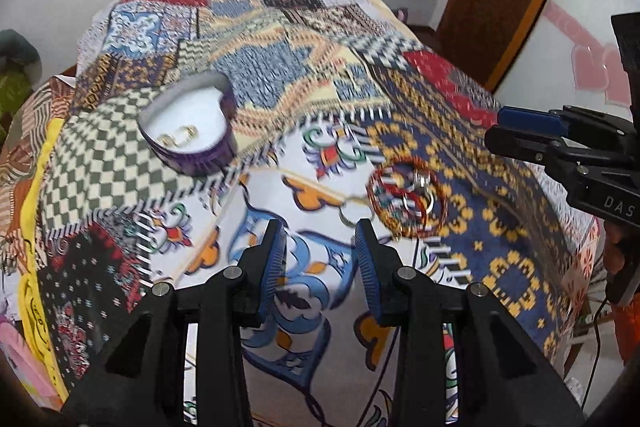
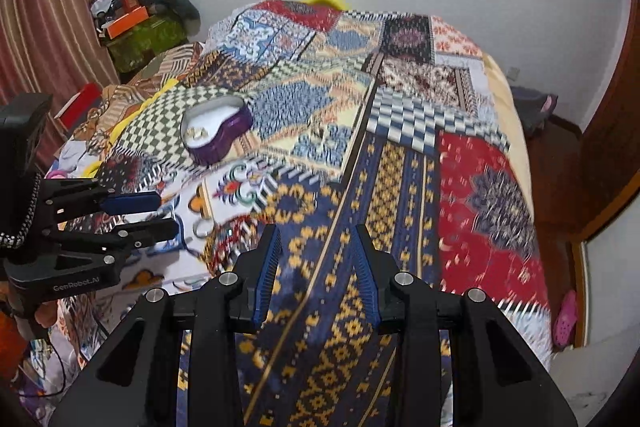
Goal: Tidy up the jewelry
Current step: 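Withdraw the left gripper and move it to the silver ring by the bracelet, then close the left gripper on the silver ring and lift it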
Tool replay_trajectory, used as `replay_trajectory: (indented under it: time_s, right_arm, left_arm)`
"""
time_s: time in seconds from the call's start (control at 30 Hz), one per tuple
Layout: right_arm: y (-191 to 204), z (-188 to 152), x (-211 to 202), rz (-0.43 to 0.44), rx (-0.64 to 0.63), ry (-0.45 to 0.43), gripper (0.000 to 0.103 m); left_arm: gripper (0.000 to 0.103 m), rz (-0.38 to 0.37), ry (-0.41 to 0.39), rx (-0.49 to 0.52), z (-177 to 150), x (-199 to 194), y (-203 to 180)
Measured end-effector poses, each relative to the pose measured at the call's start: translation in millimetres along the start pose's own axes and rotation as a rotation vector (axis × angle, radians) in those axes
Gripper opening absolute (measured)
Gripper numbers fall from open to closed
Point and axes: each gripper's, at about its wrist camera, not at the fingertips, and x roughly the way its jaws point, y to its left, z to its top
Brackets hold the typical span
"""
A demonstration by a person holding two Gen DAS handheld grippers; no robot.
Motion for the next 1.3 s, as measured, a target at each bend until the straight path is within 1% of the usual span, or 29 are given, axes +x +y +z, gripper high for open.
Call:
replay_trajectory:
  time_s: [0.1, 0.37, 0.6, 0.63, 0.73, 0.87, 1.03, 1.1, 1.17, 1.23, 1.3]
  right_arm:
    - [1, -6, 3, 0.017, -0.004, 0.011, 0.033]
    - [11, -10, 7, 0.036, -0.047, 0.01, 0.033]
    - [20, -9, 10, 0.058, -0.078, 0.009, 0.033]
    - [22, -10, 10, 0.063, -0.086, 0.009, 0.033]
    - [27, -9, 13, 0.068, -0.108, 0.01, 0.033]
    - [34, -8, 18, 0.061, -0.142, 0.009, 0.033]
    - [37, -3, 25, 0.086, -0.153, 0.018, 0.033]
    - [38, -1, 28, 0.09, -0.16, 0.021, 0.031]
    - [39, 1, 32, 0.083, -0.168, 0.027, 0.027]
    - [39, 2, 37, 0.076, -0.172, 0.038, 0.02]
    - [39, 2, 41, 0.07, -0.168, 0.048, 0.018]
  left_arm:
    - [0.036, -0.008, 0.014, 0.011, -3, 7, -4]
    - [0.036, -0.018, -0.005, 0.054, 4, 18, -14]
    - [0.036, -0.037, -0.018, 0.031, 10, 25, -12]
    - [0.034, -0.037, -0.023, 0.031, 10, 26, -13]
    - [0.021, -0.036, -0.031, 0.039, 8, 25, -14]
    - [0.021, -0.039, -0.037, 0.039, 4, 21, -14]
    - [0.021, -0.046, -0.041, 0.022, -2, 17, -10]
    - [0.021, -0.051, -0.043, 0.014, -5, 15, -9]
    - [0.021, -0.055, -0.044, 0.009, -8, 13, -8]
    - [0.021, -0.056, -0.046, 0.01, -10, 11, -8]
    - [0.021, -0.053, -0.049, 0.012, -11, 10, -8]
